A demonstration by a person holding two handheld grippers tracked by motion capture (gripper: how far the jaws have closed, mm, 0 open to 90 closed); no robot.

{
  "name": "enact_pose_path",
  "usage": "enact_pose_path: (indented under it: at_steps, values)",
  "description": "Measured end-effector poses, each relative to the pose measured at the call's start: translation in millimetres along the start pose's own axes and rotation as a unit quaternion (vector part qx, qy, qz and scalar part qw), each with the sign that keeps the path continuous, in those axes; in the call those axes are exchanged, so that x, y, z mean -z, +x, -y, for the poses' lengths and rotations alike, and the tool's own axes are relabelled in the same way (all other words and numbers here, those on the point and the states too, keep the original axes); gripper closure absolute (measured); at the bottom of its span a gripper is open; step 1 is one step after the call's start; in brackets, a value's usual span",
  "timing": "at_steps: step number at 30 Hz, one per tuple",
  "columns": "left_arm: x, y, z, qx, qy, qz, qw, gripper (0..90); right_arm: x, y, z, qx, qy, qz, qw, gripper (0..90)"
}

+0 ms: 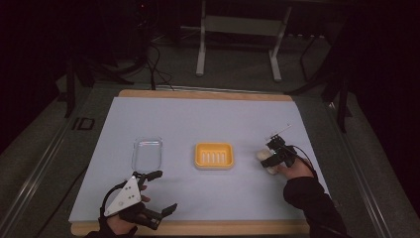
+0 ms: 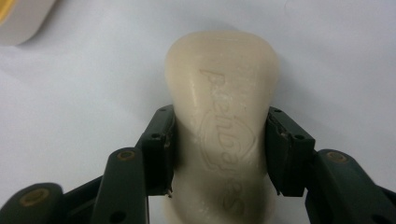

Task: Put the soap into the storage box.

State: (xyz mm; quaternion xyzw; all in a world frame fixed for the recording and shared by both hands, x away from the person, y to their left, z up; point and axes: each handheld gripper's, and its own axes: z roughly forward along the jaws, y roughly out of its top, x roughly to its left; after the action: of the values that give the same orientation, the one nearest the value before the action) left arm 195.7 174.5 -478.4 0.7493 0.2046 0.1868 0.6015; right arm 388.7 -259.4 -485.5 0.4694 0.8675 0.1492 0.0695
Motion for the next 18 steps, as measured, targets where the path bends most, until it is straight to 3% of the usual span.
enact_pose_path:
  at_steps: [5, 11, 14, 18]
  values:
    - [-0.2, -0.2, 0.0, 0.000, 0.000, 0.001, 1.0000, 0.5, 5.8, -2.8, 1.0, 0.040, -0.015, -0.016, 0.9990, 49.5]
    - [-0.3, 0.1, 0.0, 0.000, 0.001, 0.002, 1.0000, 0.5, 14.0, -10.5, 1.3, 0.084, -0.022, -0.019, 0.9961, 49.5]
    - [-0.1, 0.1, 0.0, 0.001, 0.000, 0.002, 1.0000, 0.5, 18.4, -13.1, 1.2, 0.108, -0.018, -0.022, 0.9937, 49.4]
    - [0.1, -0.1, 0.1, 0.000, 0.002, 0.000, 1.0000, 0.5, 24.7, -16.2, 2.5, 0.161, -0.019, -0.037, 0.9861, 49.4]
